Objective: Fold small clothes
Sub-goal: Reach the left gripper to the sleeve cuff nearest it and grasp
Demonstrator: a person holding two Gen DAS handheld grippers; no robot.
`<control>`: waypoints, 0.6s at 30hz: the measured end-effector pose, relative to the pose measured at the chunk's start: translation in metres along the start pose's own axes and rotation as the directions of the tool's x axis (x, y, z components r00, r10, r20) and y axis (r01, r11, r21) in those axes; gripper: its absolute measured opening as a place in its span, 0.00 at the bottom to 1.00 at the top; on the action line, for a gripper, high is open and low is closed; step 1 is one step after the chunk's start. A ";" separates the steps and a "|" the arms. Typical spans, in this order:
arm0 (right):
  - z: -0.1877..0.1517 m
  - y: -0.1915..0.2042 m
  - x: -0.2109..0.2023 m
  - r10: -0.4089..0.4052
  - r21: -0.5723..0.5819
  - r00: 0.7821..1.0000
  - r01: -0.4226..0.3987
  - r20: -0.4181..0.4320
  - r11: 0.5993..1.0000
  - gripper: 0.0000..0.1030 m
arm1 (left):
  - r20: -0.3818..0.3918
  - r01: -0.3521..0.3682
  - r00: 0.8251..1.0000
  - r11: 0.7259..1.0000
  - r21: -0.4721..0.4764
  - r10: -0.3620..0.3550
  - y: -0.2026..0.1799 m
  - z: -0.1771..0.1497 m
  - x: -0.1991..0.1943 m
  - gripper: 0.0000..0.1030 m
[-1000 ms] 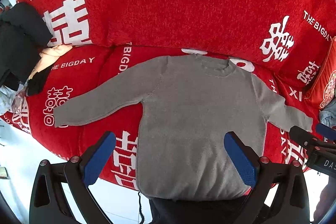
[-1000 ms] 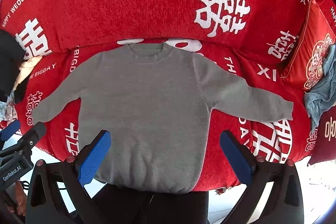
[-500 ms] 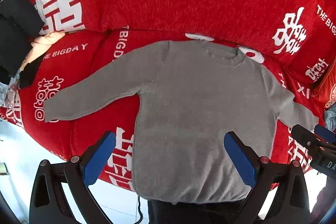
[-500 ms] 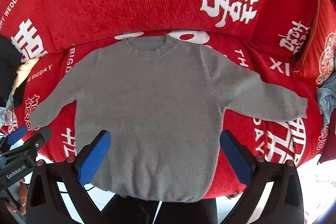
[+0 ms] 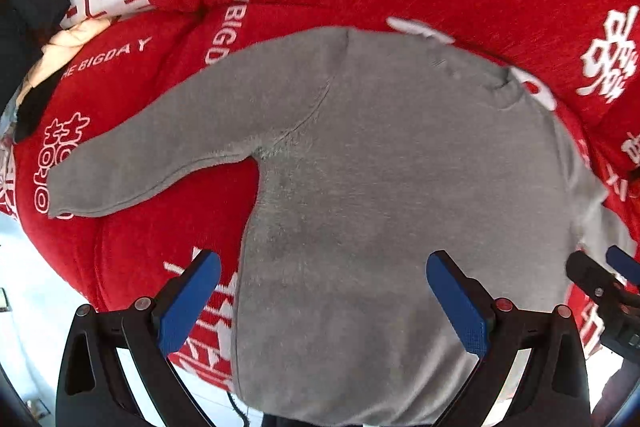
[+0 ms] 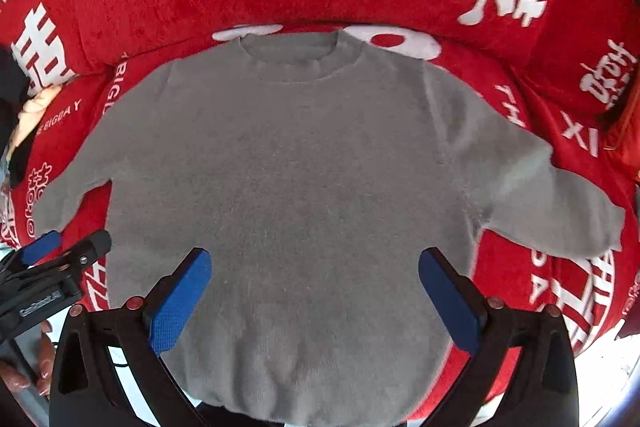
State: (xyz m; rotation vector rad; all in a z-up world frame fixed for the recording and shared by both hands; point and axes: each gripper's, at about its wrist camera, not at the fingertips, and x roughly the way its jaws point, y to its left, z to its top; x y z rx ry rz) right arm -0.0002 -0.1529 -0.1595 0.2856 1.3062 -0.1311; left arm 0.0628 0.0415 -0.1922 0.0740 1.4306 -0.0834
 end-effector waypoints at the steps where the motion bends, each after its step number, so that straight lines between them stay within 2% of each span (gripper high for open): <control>1: 0.001 0.001 0.005 0.000 -0.001 1.000 0.000 0.002 1.000 1.00 | -0.005 -0.010 1.000 1.000 -0.001 0.010 0.001 0.000 0.007 1.00; 8: 0.002 0.010 0.034 -0.011 -0.006 1.000 0.011 -0.029 1.000 1.00 | -0.013 -0.014 1.000 0.999 -0.030 0.013 0.016 0.002 0.031 1.00; 12: 0.002 0.021 0.042 -0.009 -0.022 0.999 0.008 -0.045 1.000 1.00 | 0.008 0.035 0.999 0.997 -0.073 -0.035 0.034 0.006 0.035 1.00; 15: 0.002 0.035 0.041 0.021 -0.052 0.999 -0.023 -0.037 0.998 1.00 | 0.038 0.101 0.995 0.982 -0.161 -0.096 0.066 0.007 0.036 1.00; 18: 0.001 0.057 0.041 0.073 -0.094 0.997 -0.076 -0.039 0.993 1.00 | 0.093 0.170 0.984 0.945 -0.281 -0.149 0.119 0.009 0.039 1.00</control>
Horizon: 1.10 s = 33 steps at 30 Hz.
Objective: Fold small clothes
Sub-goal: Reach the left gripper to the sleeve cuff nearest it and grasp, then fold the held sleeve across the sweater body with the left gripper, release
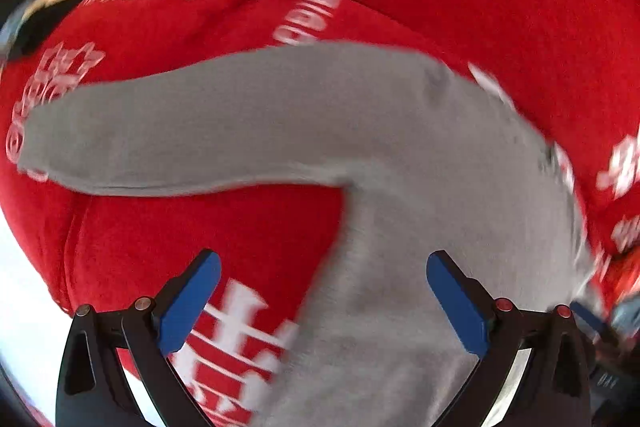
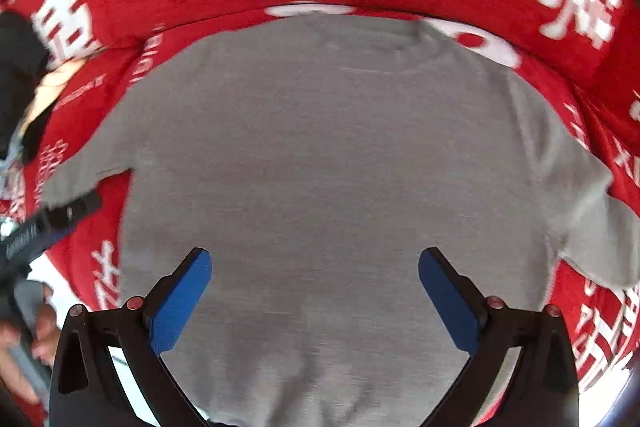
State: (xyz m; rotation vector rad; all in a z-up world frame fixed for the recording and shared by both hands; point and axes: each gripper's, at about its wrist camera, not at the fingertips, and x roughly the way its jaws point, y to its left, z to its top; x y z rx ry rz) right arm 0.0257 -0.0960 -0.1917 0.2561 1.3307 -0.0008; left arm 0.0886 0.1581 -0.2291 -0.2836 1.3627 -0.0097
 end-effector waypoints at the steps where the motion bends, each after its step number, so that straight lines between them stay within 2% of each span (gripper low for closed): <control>1: 0.000 0.009 0.002 0.020 -0.015 1.000 -0.020 -0.002 1.000 1.00 | 0.015 0.023 1.000 0.998 -0.050 -0.022 0.020 0.004 -0.002 1.00; 3: 0.000 0.025 0.006 0.046 -0.036 0.999 -0.046 -0.015 0.998 1.00 | 0.063 0.075 0.996 0.984 -0.161 -0.066 0.065 0.012 -0.006 1.00; 6: -0.002 0.048 0.015 0.074 -0.061 0.996 -0.076 -0.040 0.995 1.00 | 0.147 0.128 0.985 0.944 -0.305 -0.086 0.132 0.017 -0.009 1.00; 8: -0.004 0.064 0.020 0.093 -0.079 0.994 -0.098 -0.055 0.992 1.00 | 0.178 0.165 0.979 0.905 -0.392 -0.102 0.174 0.017 -0.002 1.00; 10: -0.006 0.078 0.025 0.109 -0.096 0.992 -0.115 -0.066 0.989 1.00 | 0.201 0.215 0.970 0.869 -0.447 -0.137 0.202 0.016 0.008 1.00; 13: -0.011 0.094 0.032 0.117 -0.123 0.989 -0.128 -0.092 0.984 1.00 | 0.210 0.259 0.962 0.831 -0.492 -0.176 0.225 0.017 0.027 1.00; 15: -0.013 0.103 0.036 0.117 -0.141 0.988 -0.131 -0.102 0.981 1.00 | 0.218 0.274 0.958 0.817 -0.508 -0.186 0.229 0.018 0.036 1.00; 17: -0.014 0.110 0.037 0.118 -0.156 0.987 -0.134 -0.106 0.979 1.00 | 0.244 0.311 0.947 0.796 -0.520 -0.211 0.230 0.020 0.040 1.00; 19: -0.016 0.115 0.036 0.128 -0.159 0.985 -0.145 -0.114 0.976 1.00 | 0.256 0.318 0.943 0.794 -0.518 -0.211 0.224 0.022 0.041 0.98; 20: -0.017 0.116 0.035 0.133 -0.159 0.984 -0.151 -0.118 0.976 1.00 | 0.259 0.313 0.944 0.798 -0.515 -0.204 0.221 0.024 0.041 0.87; 21: -0.017 0.118 0.036 0.142 -0.159 0.982 -0.162 -0.127 0.974 1.00 | 0.253 0.304 0.947 0.801 -0.516 -0.197 0.219 0.028 0.042 0.67; 22: -0.018 0.119 0.035 0.155 -0.160 0.979 -0.176 -0.134 0.971 1.00 | 0.245 0.300 0.949 0.800 -0.520 -0.196 0.220 0.028 0.042 0.57; 24: -0.019 0.122 0.033 0.173 -0.165 0.975 -0.194 -0.137 0.967 1.00 | 0.241 0.293 0.952 0.789 -0.540 -0.189 0.223 0.029 0.044 0.16; 25: -0.021 0.123 0.030 0.182 -0.167 0.974 -0.204 -0.136 0.965 1.00 | 0.242 0.289 0.953 0.790 -0.541 -0.183 0.224 0.030 0.045 0.06; 27: -0.023 0.122 0.025 0.197 -0.165 0.972 -0.217 -0.132 0.962 1.00 | 0.255 0.296 0.949 0.793 -0.533 -0.183 0.224 0.030 0.045 0.06; 30: -0.025 0.114 0.018 0.210 -0.140 0.971 -0.224 -0.111 0.964 1.00 | 0.277 0.277 0.948 0.840 -0.466 -0.159 0.213 0.034 0.034 0.06; 33: -0.028 0.099 0.012 0.226 -0.104 0.969 -0.236 -0.096 0.966 1.00 | 0.325 0.289 0.931 0.879 -0.380 -0.166 0.195 0.038 0.012 0.06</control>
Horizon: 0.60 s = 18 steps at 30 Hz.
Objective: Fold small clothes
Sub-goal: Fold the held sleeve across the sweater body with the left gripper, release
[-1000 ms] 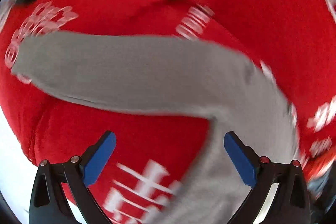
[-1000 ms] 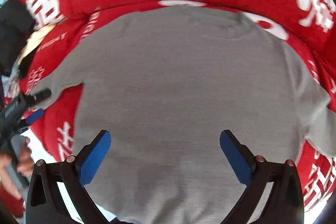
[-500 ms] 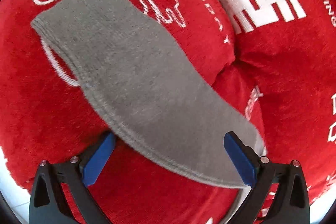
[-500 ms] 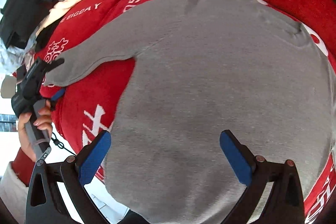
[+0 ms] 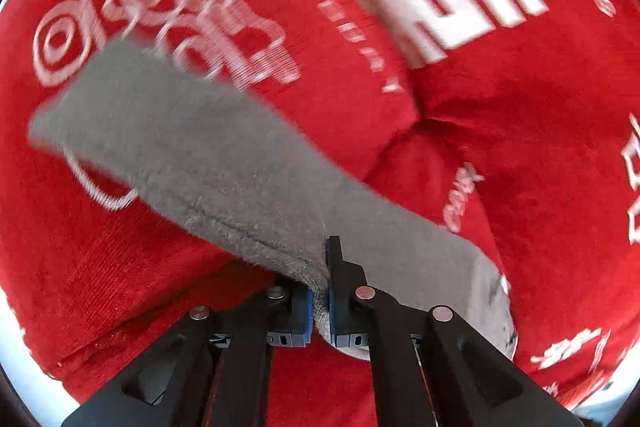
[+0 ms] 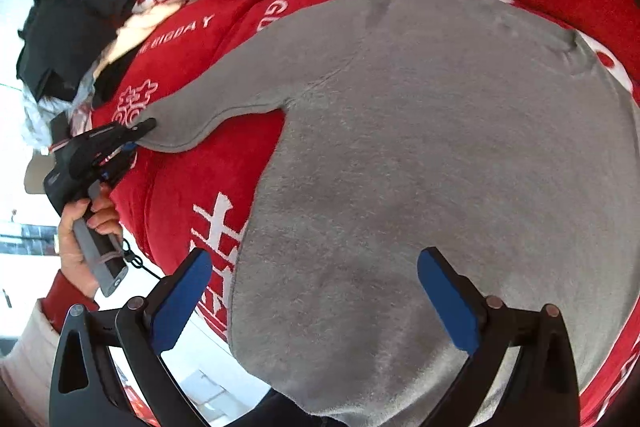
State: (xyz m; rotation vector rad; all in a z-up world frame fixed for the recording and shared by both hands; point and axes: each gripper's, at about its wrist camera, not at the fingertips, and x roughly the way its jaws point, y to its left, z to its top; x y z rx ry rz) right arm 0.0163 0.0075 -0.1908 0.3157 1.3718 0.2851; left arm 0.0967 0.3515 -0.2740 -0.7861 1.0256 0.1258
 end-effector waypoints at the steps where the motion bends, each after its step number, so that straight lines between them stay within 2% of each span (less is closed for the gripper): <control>1: -0.001 -0.004 -0.004 0.005 0.009 1.000 -0.005 0.007 1.000 1.00 | 0.010 0.011 1.000 1.000 0.019 -0.011 -0.007 0.000 -0.004 0.06; 5: -0.005 -0.024 -0.021 0.009 0.020 0.999 -0.010 0.037 1.000 0.99 | 0.038 0.083 0.995 0.988 0.132 -0.089 -0.062 -0.008 -0.023 0.06; 9: -0.009 -0.055 -0.044 0.015 0.072 0.996 -0.021 0.083 0.997 1.00 | 0.013 0.167 0.984 0.952 0.257 -0.176 -0.133 -0.030 -0.024 0.06; 13: -0.019 -0.095 -0.067 0.004 0.136 0.991 -0.022 0.132 0.991 1.00 | -0.067 0.268 0.963 0.890 0.369 -0.262 -0.212 -0.073 -0.007 0.06; 18: -0.041 -0.148 -0.089 -0.028 0.233 0.985 -0.012 0.168 0.972 1.00 | -0.212 0.339 0.940 0.792 0.507 -0.266 -0.303 -0.154 0.040 0.06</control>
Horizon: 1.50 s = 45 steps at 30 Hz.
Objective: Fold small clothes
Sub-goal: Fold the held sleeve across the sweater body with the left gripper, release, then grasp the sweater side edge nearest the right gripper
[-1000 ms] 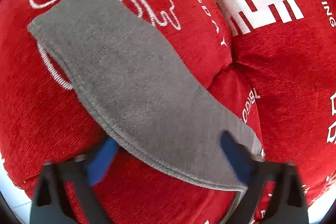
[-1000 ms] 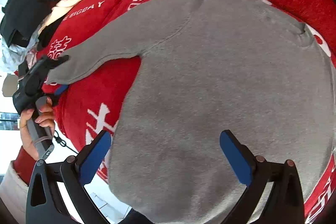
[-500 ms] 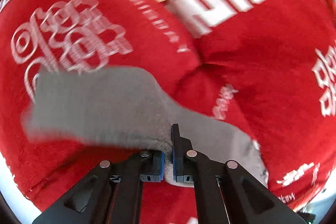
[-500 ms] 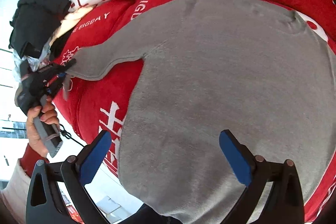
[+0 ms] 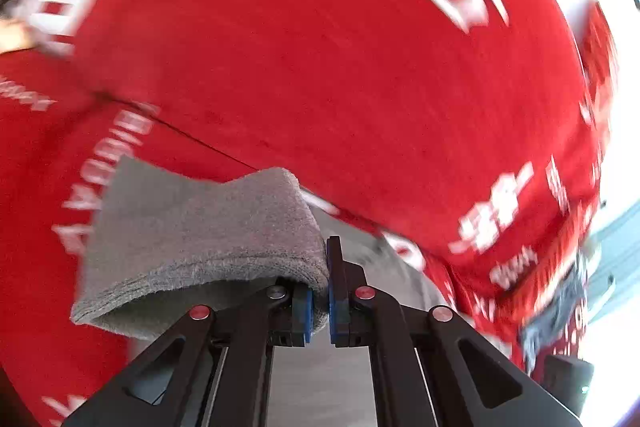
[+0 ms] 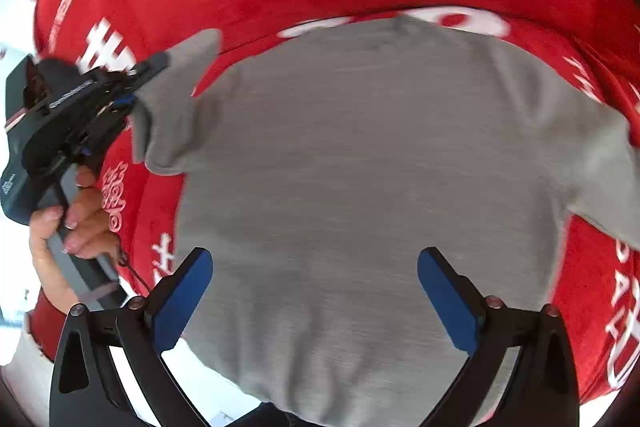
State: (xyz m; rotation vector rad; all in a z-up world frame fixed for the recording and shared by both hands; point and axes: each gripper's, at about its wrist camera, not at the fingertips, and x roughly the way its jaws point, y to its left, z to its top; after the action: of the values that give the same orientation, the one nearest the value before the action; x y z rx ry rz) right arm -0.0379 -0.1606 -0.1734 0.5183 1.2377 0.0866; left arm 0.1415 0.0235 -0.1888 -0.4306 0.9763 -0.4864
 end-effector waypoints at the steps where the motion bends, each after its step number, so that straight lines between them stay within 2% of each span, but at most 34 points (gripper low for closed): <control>1: -0.002 -0.013 -0.003 -0.006 0.023 1.000 0.006 0.006 1.000 0.99 | -0.021 -0.001 1.000 1.000 0.027 0.002 -0.012 -0.007 0.012 0.06; 4: -0.008 -0.045 -0.009 -0.023 0.084 1.000 0.022 0.011 0.996 1.00 | -0.105 -0.044 0.993 0.990 0.137 0.059 -0.050 -0.029 0.059 0.06; 7: -0.013 -0.070 -0.011 -0.036 0.134 0.999 0.036 0.004 0.990 1.00 | -0.177 -0.132 0.969 0.966 0.224 0.173 -0.068 -0.051 0.097 0.06; 8: -0.014 -0.076 -0.011 -0.041 0.142 0.999 0.040 0.000 0.989 1.00 | -0.194 -0.155 0.959 0.957 0.245 0.205 -0.071 -0.057 0.103 0.13; 9: -0.015 -0.081 -0.011 -0.050 0.148 0.999 0.050 -0.005 0.988 1.00 | -0.211 -0.174 0.950 0.950 0.260 0.232 -0.070 -0.061 0.107 0.25; 10: -0.015 -0.083 -0.010 -0.057 0.147 0.998 0.057 -0.008 0.987 1.00 | -0.218 -0.197 0.941 0.941 0.275 0.260 -0.071 -0.065 0.106 0.30; 12: -0.011 -0.082 -0.010 -0.074 0.131 0.997 0.075 -0.012 0.989 1.00 | -0.199 -0.222 0.937 0.931 0.290 0.286 -0.063 -0.068 0.090 0.48; 14: -0.002 -0.072 -0.011 -0.097 0.083 0.995 0.097 -0.002 0.992 1.00 | -0.177 -0.236 0.939 0.927 0.292 0.295 -0.057 -0.066 0.069 0.49; 15: 0.003 -0.064 -0.011 -0.105 0.049 0.994 0.105 0.008 0.993 1.00 | -0.170 -0.240 0.940 0.928 0.285 0.295 -0.050 -0.062 0.055 0.51; 16: 0.013 -0.052 -0.009 -0.110 0.002 0.994 0.110 0.021 0.994 1.00 | -0.163 -0.249 0.940 0.928 0.278 0.301 -0.043 -0.058 0.043 0.57; 17: 0.020 -0.041 -0.007 -0.113 -0.046 0.993 0.115 0.033 0.992 1.00 | -0.146 -0.276 0.935 0.923 0.269 0.323 -0.033 -0.053 0.028 0.74; 18: 0.029 -0.026 -0.003 -0.114 -0.105 0.992 0.119 0.046 0.987 1.00 | -0.117 -0.315 0.928 0.912 0.263 0.354 -0.023 -0.048 0.016 0.79; 19: 0.036 -0.008 0.002 -0.118 -0.168 0.991 0.126 0.056 0.978 1.00 | -0.093 -0.352 0.918 0.900 0.258 0.386 -0.011 -0.045 0.005 0.79; 21: 0.051 0.032 0.018 -0.131 -0.328 0.988 0.153 0.087 0.932 1.00 | -0.094 -0.400 0.898 0.885 0.238 0.431 0.015 -0.035 -0.011 0.79; 23: 0.056 0.068 0.040 -0.162 -0.487 0.980 0.198 0.116 0.851 1.00 | -0.108 -0.446 0.875 0.872 0.203 0.472 0.044 -0.028 -0.022 0.79; 24: 0.057 0.087 0.057 -0.199 -0.572 0.971 0.241 0.136 0.784 0.99 | -0.128 -0.465 0.863 0.866 0.182 0.490 0.060 -0.025 -0.024 0.79; 26: 0.054 0.103 0.082 -0.262 -0.664 0.950 0.305 0.168 0.682 0.98 | -0.160 -0.481 0.850 0.864 0.151 0.501 0.082 -0.023 -0.023 0.79; 27: 0.054 0.109 0.097 -0.296 -0.702 0.939 0.330 0.175 0.631 0.92 | -0.166 -0.488 0.846 0.861 0.145 0.507 0.089 -0.023 -0.023 0.79; 29: 0.054 0.115 0.124 -0.370 -0.759 0.909 0.377 0.193 0.530 0.72 | -0.182 -0.500 0.834 0.854 0.148 0.520 0.103 -0.025 -0.016 0.79; 30: 0.054 0.116 0.133 -0.390 -0.778 0.901 0.380 0.189 0.501 0.35 | -0.196 -0.508 0.825 0.848 0.152 0.530 0.108 -0.027 -0.010 0.79; 31: 0.057 0.114 0.137 -0.387 -0.780 0.907 0.361 0.165 0.512 0.10 | -0.207 -0.510 0.821 0.847 0.153 0.532 0.110 -0.030 -0.004 0.79; 32: 0.061 0.111 0.133 -0.377 -0.756 0.912 0.361 0.164 0.546 0.10 | -0.212 -0.508 0.821 0.848 0.152 0.530 0.110 -0.032 0.001 0.79; 33: 0.070 0.106 0.123 -0.348 -0.706 0.922 0.359 0.167 0.611 0.10 | -0.214 -0.506 0.822 0.850 0.148 0.527 0.110 -0.033 0.003 0.79; 34: 0.081 0.096 0.108 -0.305 -0.620 0.938 0.340 0.166 0.707 0.10 | -0.212 -0.503 0.825 0.852 0.145 0.523 0.108 -0.034 0.004 0.79; 36: 0.098 0.065 0.078 -0.194 -0.416 0.968 0.245 0.162 0.876 0.10 | -0.203 -0.488 0.839 0.863 0.130 0.505 0.105 -0.032 0.004 0.79; 37: 0.103 0.041 0.064 -0.148 -0.281 0.974 0.193 0.174 0.940 0.10 | -0.200 -0.482 0.844 0.867 0.125 0.498 0.103 -0.030 0.004 0.79; 38: 0.104 0.016 0.055 -0.128 -0.160 0.976 0.157 0.179 0.975 0.10 | -0.196 -0.477 0.848 0.870 0.125 0.493 0.102 -0.027 0.004 0.79; 39: 0.101 -0.016 0.046 -0.098 0.000 0.978 0.099 0.183 0.995 0.10 | -0.196 -0.474 0.849 0.872 0.127 0.490 0.100 -0.021 0.009 0.79; 40: 0.098 -0.039 0.044 -0.064 0.105 0.982 0.046 0.178 0.993 0.14 | -0.196 -0.469 0.852 0.874 0.127 0.486 0.100 -0.017 0.011 0.79; 41: 0.092 -0.061 0.044 -0.016 0.197 0.986 -0.018 0.167 0.980 0.14 | -0.196 -0.467 0.853 0.875 0.125 0.483 0.101 -0.011 0.014 0.79; 42: 0.083 -0.086 0.047 0.034 0.303 0.987 -0.081 0.155 0.950 0.14 | -0.194 -0.467 0.854 0.875 0.124 0.483 0.102 -0.005 0.017 0.79; 44: 0.074 -0.109 0.049 0.055 0.378 0.988 -0.108 0.147 0.920 0.29 | -0.189 -0.469 0.854 0.875 0.123 0.484 0.105 0.008 0.025 0.79; 45: 0.070 -0.118 0.050 0.074 0.398 0.986 -0.128 0.147 0.909 0.50 | -0.189 -0.474 0.851 0.872 0.125 0.490 0.106 0.013 0.031 0.79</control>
State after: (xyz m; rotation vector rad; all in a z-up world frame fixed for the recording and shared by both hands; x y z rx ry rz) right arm 0.0182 -0.2710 -0.2507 0.9372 1.1029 -0.1198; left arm 0.1876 0.0939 -0.2615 -0.0521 1.2266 -0.1084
